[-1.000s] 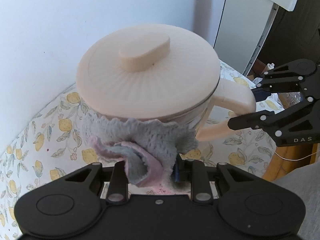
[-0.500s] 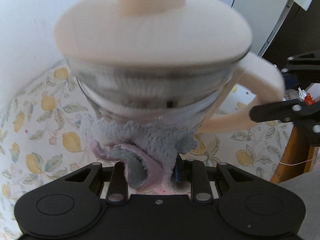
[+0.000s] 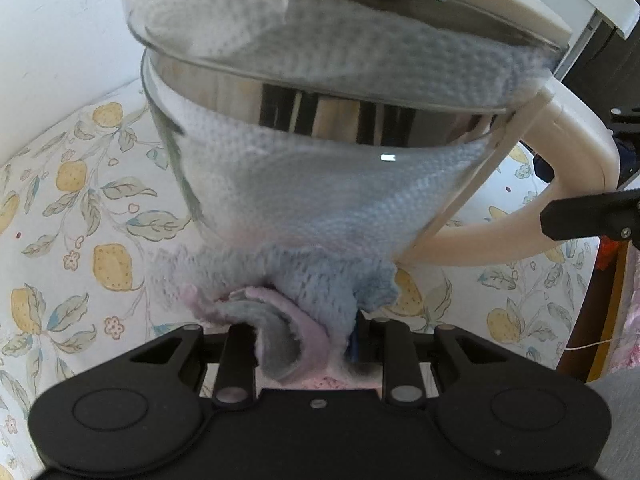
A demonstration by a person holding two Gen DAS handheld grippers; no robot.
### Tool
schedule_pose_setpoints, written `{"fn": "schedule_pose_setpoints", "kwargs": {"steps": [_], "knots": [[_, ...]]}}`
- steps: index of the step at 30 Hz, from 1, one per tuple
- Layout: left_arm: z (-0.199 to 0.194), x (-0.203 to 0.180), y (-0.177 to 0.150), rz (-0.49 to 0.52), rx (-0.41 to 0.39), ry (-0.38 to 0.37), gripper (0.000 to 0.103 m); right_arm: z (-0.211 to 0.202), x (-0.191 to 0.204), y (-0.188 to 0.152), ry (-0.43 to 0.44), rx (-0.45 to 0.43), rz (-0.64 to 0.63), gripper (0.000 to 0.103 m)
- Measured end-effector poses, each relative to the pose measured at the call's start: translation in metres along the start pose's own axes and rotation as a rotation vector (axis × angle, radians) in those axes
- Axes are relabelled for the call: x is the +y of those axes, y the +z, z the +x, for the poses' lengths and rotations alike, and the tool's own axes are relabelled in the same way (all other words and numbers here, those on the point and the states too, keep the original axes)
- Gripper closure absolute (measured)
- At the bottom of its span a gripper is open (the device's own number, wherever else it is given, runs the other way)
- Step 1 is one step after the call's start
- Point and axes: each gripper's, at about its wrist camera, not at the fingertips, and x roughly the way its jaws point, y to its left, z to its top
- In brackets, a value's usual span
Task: Clean container
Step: 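Keep wiping the glass near the handle with the cloth in the left gripper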
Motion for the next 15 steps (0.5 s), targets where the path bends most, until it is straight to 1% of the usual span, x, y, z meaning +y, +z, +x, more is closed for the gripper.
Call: {"fn": "schedule_pose_setpoints", "kwargs": {"steps": [6, 12, 15], "knots": [[-0.016, -0.008, 0.006, 0.003, 0.014, 0.007, 0.078, -0.001, 0.001, -0.001, -0.003, -0.007, 0.003, 0.066], [-0.038, -0.015, 0.013, 0.006, -0.009, -0.005, 0.078, 0.002, 0.001, -0.002, -0.006, -0.018, 0.011, 0.066], [-0.052, -0.013, 0.017, -0.029, -0.017, -0.015, 0.078, 0.003, 0.004, -0.003, -0.005, -0.021, -0.004, 0.066]]}}
